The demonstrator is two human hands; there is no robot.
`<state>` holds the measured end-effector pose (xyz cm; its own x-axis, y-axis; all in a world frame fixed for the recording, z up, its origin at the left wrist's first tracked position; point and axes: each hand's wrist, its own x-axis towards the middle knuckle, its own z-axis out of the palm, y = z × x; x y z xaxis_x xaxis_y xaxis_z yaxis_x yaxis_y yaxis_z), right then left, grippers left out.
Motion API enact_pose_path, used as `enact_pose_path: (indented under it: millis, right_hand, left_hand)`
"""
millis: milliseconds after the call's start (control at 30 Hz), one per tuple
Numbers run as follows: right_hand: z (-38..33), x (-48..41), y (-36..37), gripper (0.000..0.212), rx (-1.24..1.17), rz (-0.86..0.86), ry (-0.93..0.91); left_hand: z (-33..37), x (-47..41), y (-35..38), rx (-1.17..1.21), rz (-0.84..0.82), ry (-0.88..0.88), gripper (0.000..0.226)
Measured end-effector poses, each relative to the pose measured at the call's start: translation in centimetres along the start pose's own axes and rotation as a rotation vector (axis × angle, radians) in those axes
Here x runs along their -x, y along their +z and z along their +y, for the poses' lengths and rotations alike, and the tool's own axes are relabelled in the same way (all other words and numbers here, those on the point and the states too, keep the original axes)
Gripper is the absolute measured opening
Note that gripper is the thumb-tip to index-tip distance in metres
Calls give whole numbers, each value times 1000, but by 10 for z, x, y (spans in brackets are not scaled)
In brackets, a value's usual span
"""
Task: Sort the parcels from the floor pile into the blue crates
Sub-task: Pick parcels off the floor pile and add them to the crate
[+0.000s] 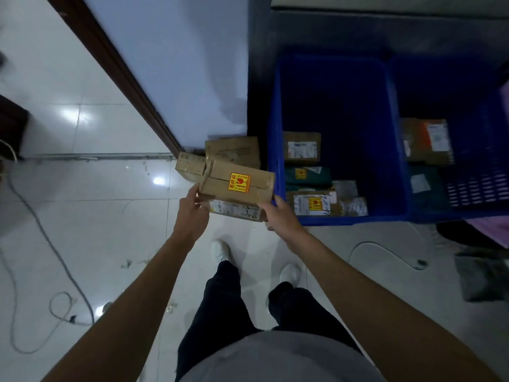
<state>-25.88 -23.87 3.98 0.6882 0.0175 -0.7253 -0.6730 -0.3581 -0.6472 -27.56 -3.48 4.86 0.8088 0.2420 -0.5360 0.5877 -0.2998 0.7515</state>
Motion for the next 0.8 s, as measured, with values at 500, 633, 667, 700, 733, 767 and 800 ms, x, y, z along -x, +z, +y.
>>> enact_pose_path:
  millis: [500,633,667,700,733,767,800]
  right_hand:
    - [-1,69,-183,43,63,220,-304]
    - [0,75,-220,54,-2,235,-350]
    - [0,75,-228,57,-19,234,-359]
    - [-1,76,-235,59,-20,231,-363]
    - [-2,74,-242,61,-22,230,-373]
    - [-3,73,-247,61,-17,226,-370]
    - [-4,71,-252,61,-26,216,-372]
  left_hand:
    - [151,80,72,-59,-117,237,33]
    - [176,80,98,-54,-155,231,40]
    - [180,78,104,-56,-147,238,38]
    - [183,77,110,-57,-131,239,36]
    - [187,76,116,-49,-121,246,35]
    - [191,76,122,-31,-117,244,33]
    - [194,75,127,-7,-124,241,32]
